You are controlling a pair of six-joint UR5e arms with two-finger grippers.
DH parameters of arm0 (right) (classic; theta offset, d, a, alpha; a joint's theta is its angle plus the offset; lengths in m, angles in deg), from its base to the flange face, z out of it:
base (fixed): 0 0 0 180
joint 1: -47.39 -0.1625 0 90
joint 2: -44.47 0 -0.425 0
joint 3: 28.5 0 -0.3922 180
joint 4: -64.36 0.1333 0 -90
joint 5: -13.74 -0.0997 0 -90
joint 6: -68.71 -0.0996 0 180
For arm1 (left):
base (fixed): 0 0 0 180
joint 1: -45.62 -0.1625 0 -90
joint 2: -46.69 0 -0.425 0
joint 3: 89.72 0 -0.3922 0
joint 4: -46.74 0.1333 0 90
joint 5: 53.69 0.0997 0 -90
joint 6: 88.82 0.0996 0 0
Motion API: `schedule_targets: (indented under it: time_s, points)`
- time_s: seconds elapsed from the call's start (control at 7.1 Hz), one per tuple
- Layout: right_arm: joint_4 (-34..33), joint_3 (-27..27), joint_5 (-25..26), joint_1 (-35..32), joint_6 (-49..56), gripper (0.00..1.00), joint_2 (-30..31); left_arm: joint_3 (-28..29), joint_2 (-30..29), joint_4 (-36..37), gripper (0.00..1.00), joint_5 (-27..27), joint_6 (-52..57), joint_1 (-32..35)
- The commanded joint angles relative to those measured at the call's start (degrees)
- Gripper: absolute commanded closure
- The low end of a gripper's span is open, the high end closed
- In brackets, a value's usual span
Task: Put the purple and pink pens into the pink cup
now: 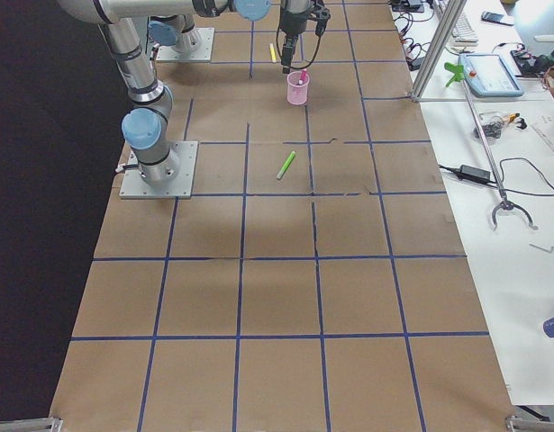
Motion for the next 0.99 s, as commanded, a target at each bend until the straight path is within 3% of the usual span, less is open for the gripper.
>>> schedule_targets:
  time_s: [0.0, 0.28, 0.42, 0.56, 0.85]
  points:
    - [0.01, -0.05, 0.07, 0.12, 0.0, 0.0, -0.01, 0.25, 4.35, -14.99, 0.02, 0.1, 20.3, -3.2]
    - [-0.07, 0.13, 0.07, 0.21, 0.0, 0.0, -0.1, 2.16, 9.1, -31.51, 0.02, 0.01, 38.76, -8.64]
    - [-0.07, 0.13, 0.07, 0.21, 0.0, 0.0, -0.1, 6.1, 9.38, -40.91, 0.02, -1.38, 45.29, -11.02]
    - [-0.07, 0.13, 0.07, 0.3, 0.0, 0.0, -0.1, 10.05, 8.6, -44.74, 0.02, -5.4, 47.79, -12.43]
    - [-0.07, 0.04, 0.07, 0.3, 0.09, 0.0, -0.1, 12.81, 9.29, -47.16, 0.02, -5.44, 53.86, -12.89]
